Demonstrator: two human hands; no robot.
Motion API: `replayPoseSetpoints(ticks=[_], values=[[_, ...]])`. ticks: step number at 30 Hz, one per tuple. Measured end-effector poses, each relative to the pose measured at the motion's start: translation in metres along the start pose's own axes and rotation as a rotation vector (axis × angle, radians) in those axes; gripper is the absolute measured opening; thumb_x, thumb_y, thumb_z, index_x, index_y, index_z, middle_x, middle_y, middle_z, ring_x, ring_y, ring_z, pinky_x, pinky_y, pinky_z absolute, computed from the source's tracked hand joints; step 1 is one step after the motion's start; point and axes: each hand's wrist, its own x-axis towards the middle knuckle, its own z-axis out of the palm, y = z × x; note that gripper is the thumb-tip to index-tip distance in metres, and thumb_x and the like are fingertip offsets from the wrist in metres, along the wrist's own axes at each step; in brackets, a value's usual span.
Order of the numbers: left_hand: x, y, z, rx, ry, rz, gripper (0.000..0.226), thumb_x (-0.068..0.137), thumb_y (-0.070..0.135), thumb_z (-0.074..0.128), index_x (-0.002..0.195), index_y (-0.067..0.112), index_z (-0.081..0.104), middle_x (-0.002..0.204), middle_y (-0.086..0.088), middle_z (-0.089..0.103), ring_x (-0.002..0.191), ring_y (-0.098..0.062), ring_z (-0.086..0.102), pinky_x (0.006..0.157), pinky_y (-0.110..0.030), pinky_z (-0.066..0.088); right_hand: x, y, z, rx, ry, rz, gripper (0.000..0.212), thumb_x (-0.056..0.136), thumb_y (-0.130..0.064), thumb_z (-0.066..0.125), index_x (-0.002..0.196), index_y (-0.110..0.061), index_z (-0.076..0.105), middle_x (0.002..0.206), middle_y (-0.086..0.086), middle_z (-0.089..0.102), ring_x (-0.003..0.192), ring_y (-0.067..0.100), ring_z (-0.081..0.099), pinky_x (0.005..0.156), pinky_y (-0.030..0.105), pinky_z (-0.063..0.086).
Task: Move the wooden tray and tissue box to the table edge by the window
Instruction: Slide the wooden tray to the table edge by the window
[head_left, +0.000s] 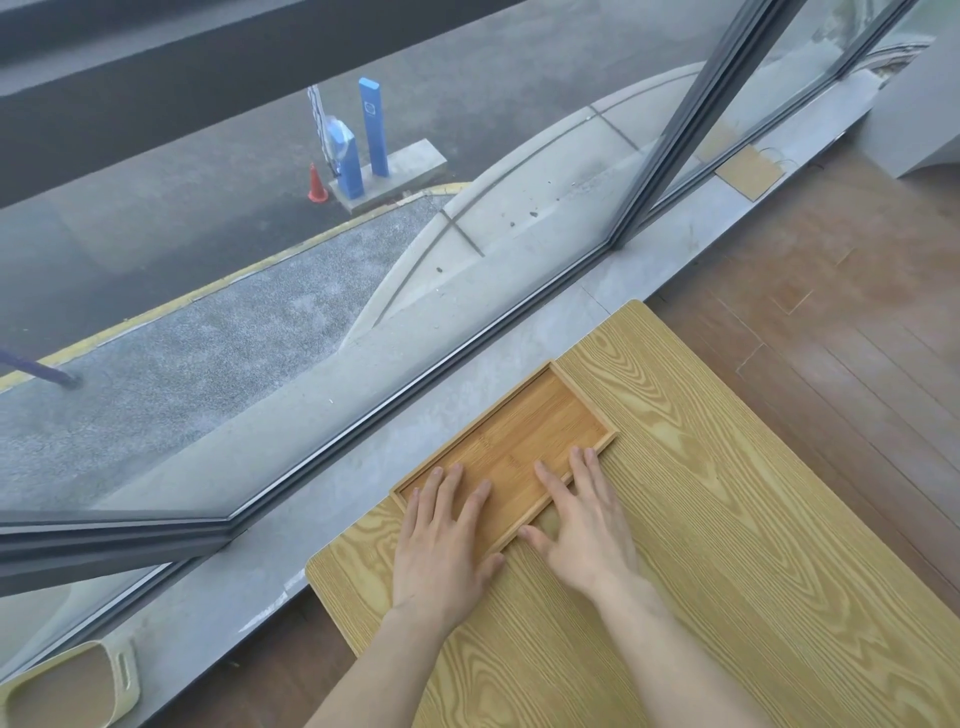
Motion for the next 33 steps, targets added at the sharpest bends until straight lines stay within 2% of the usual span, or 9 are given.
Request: replayPoseSetpoints(ticks=[8, 12, 17, 22, 26, 33], values=[[0.000, -0.001, 0.002, -0.011, 0.009, 0.003, 0.083, 0.085, 0.063, 0.056, 0.155, 0.037, 0.019, 0.167, 0.000, 0.006, 0.153, -0.023, -0.006, 0.125, -0.044, 0.003, -0.002, 0.001, 0.002, -0.005, 0.010, -0.003, 0.087, 0.091, -0.061, 0.063, 0.161, -0.035, 0.020, 0.174, 0.010, -0.005, 0.159, 0.023, -0.017, 0.130, 0.048, 0.011], [0.000, 0.001, 0.000, 0.022, -0.006, 0.010, 0.082, 0.086, 0.064, 0.050, 0.155, 0.036, 0.015, 0.167, -0.001, 0.003, 0.153, -0.024, -0.008, 0.124, -0.044, -0.002, -0.005, 0.000, 0.004, -0.011, 0.023, 0.017, 0.087, 0.091, -0.063, 0.060, 0.162, -0.033, 0.020, 0.174, 0.008, -0.006, 0.159, 0.024, -0.016, 0.130, 0.048, 0.011], [0.006, 0.005, -0.008, 0.055, 0.028, 0.050, 0.082, 0.083, 0.072, 0.042, 0.153, 0.034, 0.025, 0.165, -0.006, 0.016, 0.154, -0.028, 0.001, 0.122, -0.045, -0.006, -0.022, 0.010, 0.003, 0.013, 0.113, 0.082, 0.090, 0.088, -0.077, 0.048, 0.162, -0.032, 0.022, 0.173, 0.012, -0.004, 0.160, 0.028, -0.012, 0.129, 0.053, 0.008], [0.016, 0.021, -0.020, 0.082, 0.022, 0.127, 0.087, 0.082, 0.082, 0.028, 0.156, 0.038, 0.013, 0.168, -0.003, 0.001, 0.153, -0.027, -0.014, 0.121, -0.051, -0.010, -0.043, 0.027, -0.015, -0.032, 0.143, 0.185, 0.096, 0.085, -0.087, 0.031, 0.163, -0.036, 0.010, 0.172, 0.013, -0.009, 0.159, 0.029, -0.014, 0.128, 0.057, -0.004], [0.021, 0.045, -0.032, 0.100, -0.002, 0.234, 0.091, 0.080, 0.086, 0.023, 0.157, 0.040, 0.005, 0.168, -0.002, -0.006, 0.151, -0.025, -0.020, 0.121, -0.052, -0.011, -0.071, 0.046, -0.033, -0.003, 0.193, 0.292, 0.098, 0.083, -0.090, 0.026, 0.163, -0.036, 0.005, 0.171, 0.011, -0.014, 0.158, 0.027, -0.018, 0.128, 0.056, -0.003], [0.019, 0.098, -0.033, 0.120, -0.010, 0.397, 0.092, 0.080, 0.087, 0.022, 0.157, 0.040, 0.004, 0.168, -0.002, -0.004, 0.151, -0.024, -0.021, 0.121, -0.052, -0.011, -0.131, 0.089, -0.039, 0.019, 0.234, 0.462, 0.101, 0.080, -0.093, 0.019, 0.162, -0.037, -0.001, 0.171, 0.010, -0.015, 0.158, 0.028, -0.016, 0.129, 0.055, -0.001]])
